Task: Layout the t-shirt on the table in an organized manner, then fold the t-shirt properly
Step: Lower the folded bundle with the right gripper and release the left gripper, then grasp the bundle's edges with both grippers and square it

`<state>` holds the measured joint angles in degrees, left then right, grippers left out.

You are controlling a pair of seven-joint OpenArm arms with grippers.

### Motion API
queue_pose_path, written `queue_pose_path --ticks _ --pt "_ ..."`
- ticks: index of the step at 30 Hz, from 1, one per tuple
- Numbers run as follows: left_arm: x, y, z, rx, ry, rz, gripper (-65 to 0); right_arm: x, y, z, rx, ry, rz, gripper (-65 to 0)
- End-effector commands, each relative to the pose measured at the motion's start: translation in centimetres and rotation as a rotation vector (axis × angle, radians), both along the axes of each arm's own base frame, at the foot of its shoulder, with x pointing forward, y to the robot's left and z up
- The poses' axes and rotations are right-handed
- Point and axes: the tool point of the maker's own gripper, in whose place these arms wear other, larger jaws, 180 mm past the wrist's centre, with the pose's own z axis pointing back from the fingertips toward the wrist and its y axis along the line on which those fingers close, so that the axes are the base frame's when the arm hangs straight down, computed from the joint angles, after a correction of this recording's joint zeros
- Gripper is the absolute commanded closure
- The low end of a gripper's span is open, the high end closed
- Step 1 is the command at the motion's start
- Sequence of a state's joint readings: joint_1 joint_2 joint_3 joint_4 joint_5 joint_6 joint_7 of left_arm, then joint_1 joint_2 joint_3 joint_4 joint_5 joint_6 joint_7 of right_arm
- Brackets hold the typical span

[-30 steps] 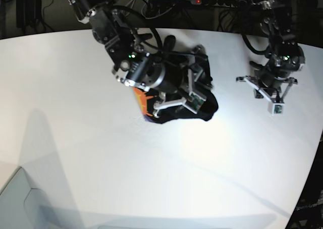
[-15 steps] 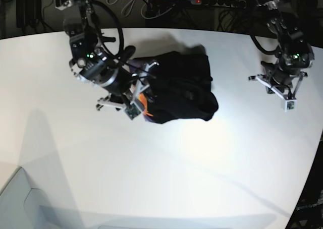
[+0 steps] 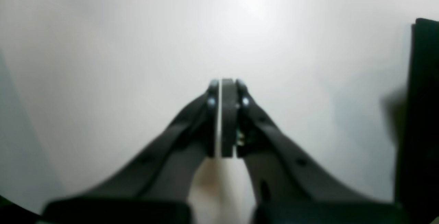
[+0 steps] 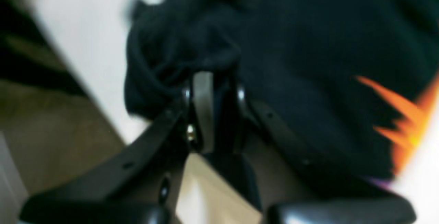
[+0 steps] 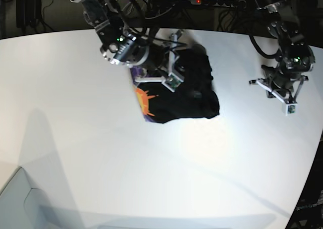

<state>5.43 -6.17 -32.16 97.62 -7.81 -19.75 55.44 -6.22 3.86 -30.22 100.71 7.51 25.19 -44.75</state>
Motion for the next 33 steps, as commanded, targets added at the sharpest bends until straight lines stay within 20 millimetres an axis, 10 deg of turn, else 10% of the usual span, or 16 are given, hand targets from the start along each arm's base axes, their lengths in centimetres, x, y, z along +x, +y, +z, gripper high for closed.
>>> queue_pose_path --ticks 1,8,14,27,33 --pt "0.7 0.5 1.2 0.021 -0.042 -0.004 -5.9 0.2 1.2 1.7 0.044 -0.044 0.030 -7.3" --pt "0.4 0.2 2.7 0.042 -0.079 -0.014 -13.0 0.0 2.5 4.6 0.068 -0.137 0.105 -7.6" --pt "0.3 -1.2 5.3 0.062 -0.143 -0.032 -13.4 3.4 -0.5 5.7 0.061 -0.184 -0.010 -7.8" --pt "0.2 -9.4 6.9 -0.229 -0.203 -0.251 -14.1 4.6 -4.2 4.9 -0.005 -0.190 -0.076 -10.2" --pt "-0.4 -11.6 5.6 -0.287 -0.172 -0.282 -40.0 6.1 -7.7 4.7 -0.056 -0.205 -0.146 -26.9"
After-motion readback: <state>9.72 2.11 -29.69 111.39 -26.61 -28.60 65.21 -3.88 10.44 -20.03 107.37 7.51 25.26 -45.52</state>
